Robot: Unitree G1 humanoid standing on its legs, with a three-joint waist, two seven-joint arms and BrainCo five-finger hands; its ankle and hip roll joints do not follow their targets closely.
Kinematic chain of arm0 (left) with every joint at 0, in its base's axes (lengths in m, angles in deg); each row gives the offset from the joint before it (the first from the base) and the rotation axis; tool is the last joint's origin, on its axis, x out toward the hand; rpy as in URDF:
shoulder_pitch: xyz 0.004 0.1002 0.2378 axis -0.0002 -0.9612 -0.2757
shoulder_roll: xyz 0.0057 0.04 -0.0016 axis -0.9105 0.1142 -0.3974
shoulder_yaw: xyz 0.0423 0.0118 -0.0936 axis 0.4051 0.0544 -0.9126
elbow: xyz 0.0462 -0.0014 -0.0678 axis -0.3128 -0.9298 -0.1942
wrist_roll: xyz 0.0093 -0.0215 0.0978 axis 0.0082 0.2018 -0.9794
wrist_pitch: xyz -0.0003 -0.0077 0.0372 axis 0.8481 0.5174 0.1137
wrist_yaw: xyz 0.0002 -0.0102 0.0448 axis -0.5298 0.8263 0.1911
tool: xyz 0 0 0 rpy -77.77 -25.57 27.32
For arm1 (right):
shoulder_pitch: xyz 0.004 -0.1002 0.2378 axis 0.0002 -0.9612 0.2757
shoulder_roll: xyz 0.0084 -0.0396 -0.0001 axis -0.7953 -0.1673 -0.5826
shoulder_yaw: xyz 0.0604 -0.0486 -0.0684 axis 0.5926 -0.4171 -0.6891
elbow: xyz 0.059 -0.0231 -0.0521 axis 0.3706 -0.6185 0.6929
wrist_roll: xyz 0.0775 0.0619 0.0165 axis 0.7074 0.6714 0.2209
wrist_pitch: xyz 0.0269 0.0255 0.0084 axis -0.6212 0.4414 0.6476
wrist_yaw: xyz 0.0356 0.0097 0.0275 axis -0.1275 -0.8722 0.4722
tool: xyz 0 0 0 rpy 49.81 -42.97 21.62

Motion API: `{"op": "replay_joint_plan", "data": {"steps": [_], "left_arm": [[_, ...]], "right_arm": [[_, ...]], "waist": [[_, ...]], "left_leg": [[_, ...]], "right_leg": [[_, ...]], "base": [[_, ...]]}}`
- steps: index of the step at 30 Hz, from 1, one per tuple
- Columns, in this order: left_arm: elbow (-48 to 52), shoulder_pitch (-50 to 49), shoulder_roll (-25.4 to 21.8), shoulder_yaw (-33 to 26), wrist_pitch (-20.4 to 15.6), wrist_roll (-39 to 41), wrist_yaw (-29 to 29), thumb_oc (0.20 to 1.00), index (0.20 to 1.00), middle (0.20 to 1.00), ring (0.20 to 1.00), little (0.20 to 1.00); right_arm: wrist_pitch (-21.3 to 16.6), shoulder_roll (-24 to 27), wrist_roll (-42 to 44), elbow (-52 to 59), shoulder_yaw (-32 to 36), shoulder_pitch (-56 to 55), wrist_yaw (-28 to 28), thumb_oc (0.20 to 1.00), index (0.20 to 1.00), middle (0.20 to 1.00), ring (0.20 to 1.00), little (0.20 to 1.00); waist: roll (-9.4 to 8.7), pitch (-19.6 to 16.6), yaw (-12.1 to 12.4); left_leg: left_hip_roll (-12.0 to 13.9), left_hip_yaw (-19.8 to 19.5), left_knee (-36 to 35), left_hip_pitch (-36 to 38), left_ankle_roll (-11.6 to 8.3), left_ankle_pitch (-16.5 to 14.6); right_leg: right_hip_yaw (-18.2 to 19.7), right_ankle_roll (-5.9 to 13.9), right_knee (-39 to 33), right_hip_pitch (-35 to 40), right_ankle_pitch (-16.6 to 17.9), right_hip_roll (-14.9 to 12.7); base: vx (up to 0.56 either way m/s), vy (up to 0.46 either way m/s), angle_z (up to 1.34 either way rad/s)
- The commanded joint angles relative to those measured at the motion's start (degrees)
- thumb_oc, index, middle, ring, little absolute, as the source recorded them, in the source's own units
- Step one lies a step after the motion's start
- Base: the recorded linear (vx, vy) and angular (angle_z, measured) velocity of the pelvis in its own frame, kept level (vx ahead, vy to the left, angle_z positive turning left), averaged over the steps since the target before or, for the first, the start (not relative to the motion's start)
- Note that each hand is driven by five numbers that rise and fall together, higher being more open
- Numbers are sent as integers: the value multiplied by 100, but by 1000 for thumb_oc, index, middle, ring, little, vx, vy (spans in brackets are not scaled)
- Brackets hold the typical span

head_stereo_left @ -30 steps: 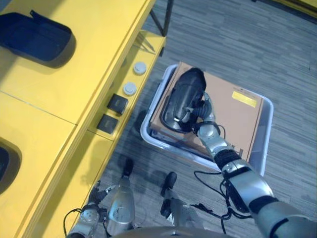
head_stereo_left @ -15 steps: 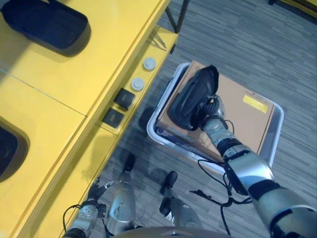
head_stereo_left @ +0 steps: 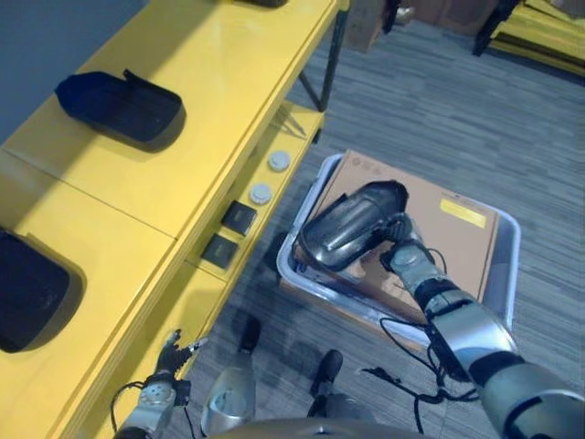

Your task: Move parts from the plastic box to the shelf.

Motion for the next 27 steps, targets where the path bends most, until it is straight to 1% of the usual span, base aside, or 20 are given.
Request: {"op": "replay_joint_plan", "data": {"steps": [1, 3, 4, 6, 9, 10, 12, 15, 16, 17, 18, 19, 22, 23, 24, 26, 27], "left_arm": [[255, 133, -356, 67, -233, -171, -136, 1000, 1000, 1000, 1000, 1000], [699, 122, -515, 59, -240, -220, -215, 1000, 1000, 1000, 1000, 1000], [710, 114, -518, 59, -234, -220, -216, 1000, 1000, 1000, 1000, 1000], [1219, 138, -601, 23, -243, -174, -293, 1000, 1000, 1000, 1000, 1000], [1378, 197, -608, 82, -242, -125, -376, 1000, 1000, 1000, 1000, 1000], [1605, 251, -632, 138, -226, -94, -443, 1000, 1000, 1000, 1000, 1000], [1676, 286, -628, 170, -217, -71, -463, 1000, 1000, 1000, 1000, 1000], [1857, 344, -562, 267, -173, 16, -522, 1000, 1000, 1000, 1000, 1000], [1870, 352, -513, 306, -155, 86, -540, 1000, 1000, 1000, 1000, 1000], [1846, 360, -476, 342, -150, 102, -564, 1000, 1000, 1000, 1000, 1000], [1760, 324, -396, 441, -112, 88, -577, 1000, 1000, 1000, 1000, 1000], [1757, 323, -396, 440, -115, 87, -576, 1000, 1000, 1000, 1000, 1000], [1598, 196, -256, 556, -23, 74, -589, 1000, 1000, 1000, 1000, 1000], [1375, 98, -156, 620, 39, 64, -578, 1000, 1000, 1000, 1000, 1000], [1375, 98, -156, 620, 39, 64, -578, 1000, 1000, 1000, 1000, 1000], [1216, 36, -82, 663, 107, 44, -546, 1000, 1000, 1000, 1000, 1000], [1076, 19, -41, 724, 149, -31, -508, 1000, 1000, 1000, 1000, 1000]], "right_arm": [[-195, 567, -620, 105, -315, -17, -20, 200, 200, 200, 200, 200], [-208, 885, -903, 549, -397, -115, 63, 200, 200, 200, 200, 200], [-202, 888, -906, 561, -393, -125, 67, 200, 200, 200, 200, 200], [-212, 1150, -1232, 945, -497, -172, 141, 200, 200, 200, 200, 200], [-215, 1269, -1389, 969, -599, -146, 183, 200, 200, 200, 200, 200], [-207, 1315, -1477, 1080, -659, -99, 247, 200, 200, 200, 200, 200], [-213, 1330, -1483, 1099, -662, -90, 236, 200, 200, 200, 200, 200], [-257, 1207, -1220, 1174, -562, -149, 276, 200, 200, 200, 200, 200], [-263, 1119, -1091, 1109, -548, -190, 323, 341, 341, 341, 341, 341], [-263, 1060, -1020, 1037, -545, -200, 365, 878, 878, 878, 878, 878], [-230, 817, -854, 915, -496, -221, 385, 1000, 1000, 1000, 1000, 1000], [-231, 813, -853, 911, -498, -220, 383, 1000, 1000, 1000, 1000, 1000], [-196, 388, -613, 664, -377, -236, 276, 1000, 1000, 1000, 1000, 1000], [-162, 68, -443, 549, -263, -209, 89, 1000, 1000, 1000, 1000, 1000], [-162, 67, -443, 549, -263, -209, 89, 1000, 1000, 1000, 1000, 1000], [-136, -154, -238, 373, -71, -220, -106, 1000, 1000, 1000, 1000, 1000], [-99, -313, -114, 218, 67, -176, -290, 1000, 1000, 1000, 1000, 1000]], "waist": [[-184, -28, -20], [-190, -193, -130], [-187, -186, -125], [-175, -342, -219], [-160, -422, -274], [-150, -499, -321], [-142, -514, -340], [-120, -569, -401], [-111, -574, -413], [-105, -571, -414], [-89, -575, -427], [-91, -576, -425], [-61, -565, -434], [-33, -536, -432], [-33, -538, -433], [-17, -512, -419], [-13, -490, -400]], "left_leg": [[45, 57, -40, 386, 106, -791], [59, 145, -40, 610, 116, -864], [60, 149, -40, 624, 116, -868], [83, 219, -40, 834, 110, -943], [95, 259, -40, 981, 102, -986], [116, 284, -40, 1100, 99, -1007], [125, 298, -40, 1161, 94, -1018], [133, 321, -34, 1283, 98, -1044], [136, 329, -22, 1311, 104, -1056], [139, 333, -13, 1332, 106, -1062], [139, 345, -7, 1350, 115, -1057], [140, 349, -7, 1353, 115, -1058], [145, 363, -24, 1351, 131, -1051], [148, 356, -39, 1304, 142, -1024], [148, 355, -39, 1302, 142, -1024], [148, 349, -40, 1254, 152, -1022], [141, 332, -40, 1204, 159, -1011]], "right_leg": [[-90, 439, -13, 328, -685, -267], [-29, 432, -13, 501, -735, -261], [-26, 432, -13, 513, -738, -259], [29, 415, -13, 681, -808, -242], [56, 401, -13, 804, -853, -220], [91, 377, -13, 903, -891, -198], [110, 368, -13, 951, -907, -182], [157, 328, -13, 1043, -930, -149], [181, 314, -13, 1065, -934, -139], [193, 306, -13, 1081, -934, -131], [212, 292, -13, 1100, -916, -123], [215, 292, -13, 1100, -916, -123], [232, 283, -13, 1078, -904, -102], [243, 281, -13, 1020, -887, -86], [243, 281, -13, 1018, -887, -86], [244, 286, -13, 966, -872, -81], [237, 289, -13, 927, -862, -80]], "base": [[53, -2, -27], [63, -10, -8], [59, -17, -9], [47, -35, -33], [54, -39, -20], [65, -40, -13], [42, -38, -10], [43, -37, -4], [41, -29, -3], [50, -25, -3], [36, -14, -2], [38, -7, -3], [19, 8, -16], [1, 21, -10], [-11, 27, -4], [-7, 17, 0], [-26, 32, 1]]}}
